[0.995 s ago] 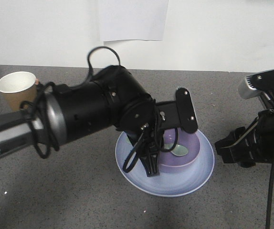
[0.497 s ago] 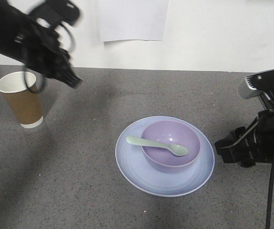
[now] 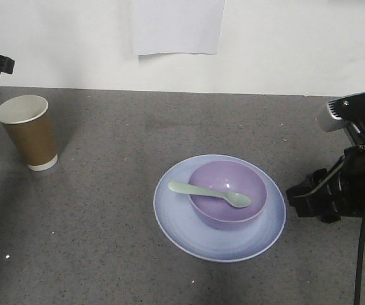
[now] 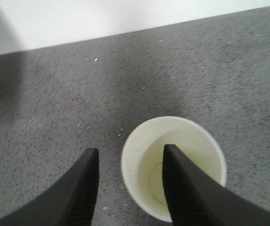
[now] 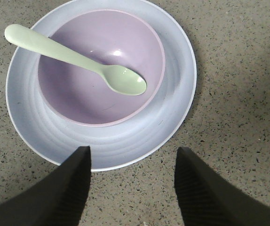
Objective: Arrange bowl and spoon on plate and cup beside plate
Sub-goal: 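Move the left gripper to the brown paper cup rim and grip it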
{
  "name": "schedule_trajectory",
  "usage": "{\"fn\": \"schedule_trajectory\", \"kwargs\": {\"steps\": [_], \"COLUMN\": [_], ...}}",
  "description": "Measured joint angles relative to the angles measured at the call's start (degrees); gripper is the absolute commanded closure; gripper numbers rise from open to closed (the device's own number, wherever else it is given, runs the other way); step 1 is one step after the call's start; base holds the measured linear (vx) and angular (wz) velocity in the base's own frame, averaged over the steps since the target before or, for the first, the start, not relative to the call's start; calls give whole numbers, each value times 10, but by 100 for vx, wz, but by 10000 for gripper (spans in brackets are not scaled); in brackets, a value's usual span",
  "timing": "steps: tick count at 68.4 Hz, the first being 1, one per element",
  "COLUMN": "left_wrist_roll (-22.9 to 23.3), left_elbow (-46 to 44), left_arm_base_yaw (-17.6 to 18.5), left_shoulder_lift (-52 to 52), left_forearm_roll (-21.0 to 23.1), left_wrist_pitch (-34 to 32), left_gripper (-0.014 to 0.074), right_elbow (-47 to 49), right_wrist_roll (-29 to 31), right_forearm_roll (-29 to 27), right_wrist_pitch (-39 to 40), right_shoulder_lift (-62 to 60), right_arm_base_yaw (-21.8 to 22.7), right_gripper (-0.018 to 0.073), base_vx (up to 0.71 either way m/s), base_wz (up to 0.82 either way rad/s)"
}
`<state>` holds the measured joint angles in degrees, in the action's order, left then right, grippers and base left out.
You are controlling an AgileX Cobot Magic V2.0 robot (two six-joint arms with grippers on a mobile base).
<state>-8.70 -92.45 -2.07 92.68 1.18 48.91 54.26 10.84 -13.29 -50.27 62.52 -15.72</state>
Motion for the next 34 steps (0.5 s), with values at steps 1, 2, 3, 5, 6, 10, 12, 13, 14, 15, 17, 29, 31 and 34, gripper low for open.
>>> {"fn": "schedule_trajectory", "kwargs": {"steps": [1,2,3,5,6,10,12,13,14,15,17,29,31,34], "left_wrist_roll": [0,0,0,0,0,0,0,0,0,0,0,0,0,0], "left_elbow": [0,0,0,0,0,0,0,0,0,0,0,0,0,0], "left_arm_base_yaw": [-3,-5,-7,-12,-13,-19,-21,-22,-22,-22,-23,-23,-23,-23], "left_shoulder_lift": [2,4,8,13,14,26,32,35,38,41,46,79,84,91], "left_forearm_roll": [1,1,2,3,3,3,3,3,3,3,3,6,6,7], "left_wrist_pitch": [0,0,-1,-1,-1,-1,-1,0,0,0,1,1,1,1], "left_gripper": [276,276,276,276,276,276,276,276,276,276,276,276,276,276], "right_elbow": [0,0,0,0,0,0,0,0,0,0,0,0,0,0], "right_wrist_roll": [0,0,0,0,0,0,0,0,0,0,0,0,0,0], "right_forearm_roll": [0,0,0,0,0,0,0,0,0,0,0,0,0,0], "right_wrist_pitch": [0,0,0,0,0,0,0,0,0,0,0,0,0,0], "right_shoulder_lift": [0,0,0,0,0,0,0,0,0,0,0,0,0,0], "right_arm_base_yaw": [0,0,0,0,0,0,0,0,0,0,0,0,0,0], "right_gripper": [158,158,158,158,158,158,158,158,158,158,158,158,158,158], "base_vx": [0,0,0,0,0,0,0,0,0,0,0,0,0,0], "base_wz": [0,0,0,0,0,0,0,0,0,0,0,0,0,0]}}
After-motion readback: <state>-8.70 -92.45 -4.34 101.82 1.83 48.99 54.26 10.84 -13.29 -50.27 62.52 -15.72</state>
